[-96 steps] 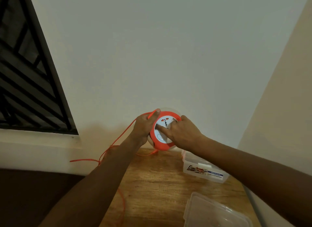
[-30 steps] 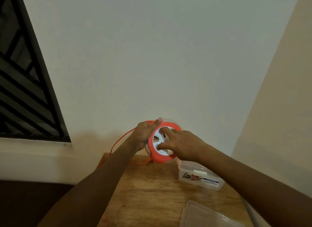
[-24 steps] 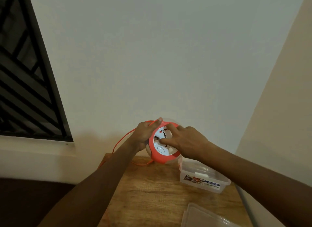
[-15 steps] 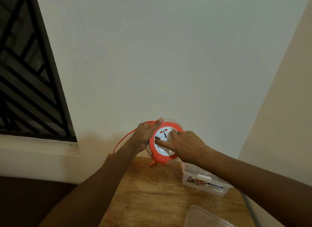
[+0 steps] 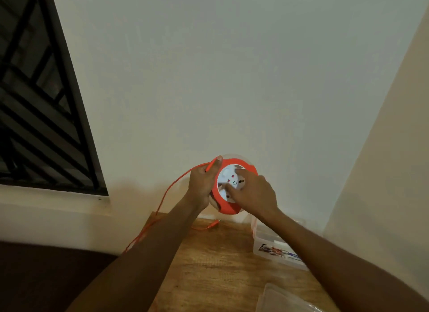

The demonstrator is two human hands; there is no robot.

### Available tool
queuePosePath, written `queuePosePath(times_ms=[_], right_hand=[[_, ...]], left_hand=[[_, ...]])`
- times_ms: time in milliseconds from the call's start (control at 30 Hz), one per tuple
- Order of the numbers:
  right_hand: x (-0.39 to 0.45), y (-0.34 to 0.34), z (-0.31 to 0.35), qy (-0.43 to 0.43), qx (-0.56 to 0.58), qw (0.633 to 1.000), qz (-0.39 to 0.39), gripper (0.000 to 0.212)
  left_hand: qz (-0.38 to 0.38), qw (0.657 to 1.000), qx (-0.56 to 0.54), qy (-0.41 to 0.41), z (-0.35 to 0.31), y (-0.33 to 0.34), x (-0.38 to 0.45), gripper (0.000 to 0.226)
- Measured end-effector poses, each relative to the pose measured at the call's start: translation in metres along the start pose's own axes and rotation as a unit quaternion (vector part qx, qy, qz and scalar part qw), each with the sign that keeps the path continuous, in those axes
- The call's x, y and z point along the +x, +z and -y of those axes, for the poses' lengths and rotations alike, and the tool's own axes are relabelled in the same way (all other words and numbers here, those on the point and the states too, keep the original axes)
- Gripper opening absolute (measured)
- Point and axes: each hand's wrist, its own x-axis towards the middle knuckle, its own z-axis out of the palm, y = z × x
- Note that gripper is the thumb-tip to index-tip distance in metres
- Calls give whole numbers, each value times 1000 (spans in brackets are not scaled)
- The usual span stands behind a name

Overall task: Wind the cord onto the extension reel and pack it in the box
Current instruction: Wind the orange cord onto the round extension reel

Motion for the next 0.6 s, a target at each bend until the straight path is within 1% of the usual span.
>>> queuePosePath(times_ms=[33,67,100,133,167,200,233,267,300,333,367,400,433,467,500,600], right_hand=[[-1,5,2,113,176,978,13,57],[-3,10,4,192,318,928,29,53],[-6,15,3,230,386,892,43,54],[-10,19,0,232,395,887,62,58],[-14,20,-4,203,351,911,70,62],[-15,18,-9,154,268,949,57,63],[-15,13,-16,86,154,984,25,60],[-14,6,-22,4,37,999,-13,54],[-12,-1,-28,-95,-65,993,-39,48],[-11,-9,-32,-196,-143,969,-42,44],[-8,-16,-35,-285,-203,937,-19,44],[-5,-22,-37,-361,-254,897,15,48],[-1,-29,-38,-418,-290,859,56,53],[2,-35,-37,-449,-316,830,99,56],[6,-40,-35,-466,-334,808,135,59],[9,-51,-27,-486,-370,769,188,59]], left_hand=[[-24,1000,8,2,3,4,-1,26],[-39,999,20,5,6,7,-1,22],[-42,999,31,7,8,7,0,20],[-36,999,38,4,11,5,1,21],[-26,999,37,-3,12,2,3,22],[-16,999,34,-13,12,0,4,25],[-7,999,32,-20,13,-2,5,30],[3,999,32,-24,13,-3,6,34],[15,999,33,-28,12,-4,6,38],[29,999,32,-32,12,-4,6,39],[47,998,29,-37,11,-5,6,39],[66,996,31,-42,9,-5,7,39],[83,995,41,-44,8,-5,7,38],[97,993,55,-43,6,-3,8,37],[108,991,64,-44,5,-2,7,37],[121,989,68,-51,5,3,6,42]])
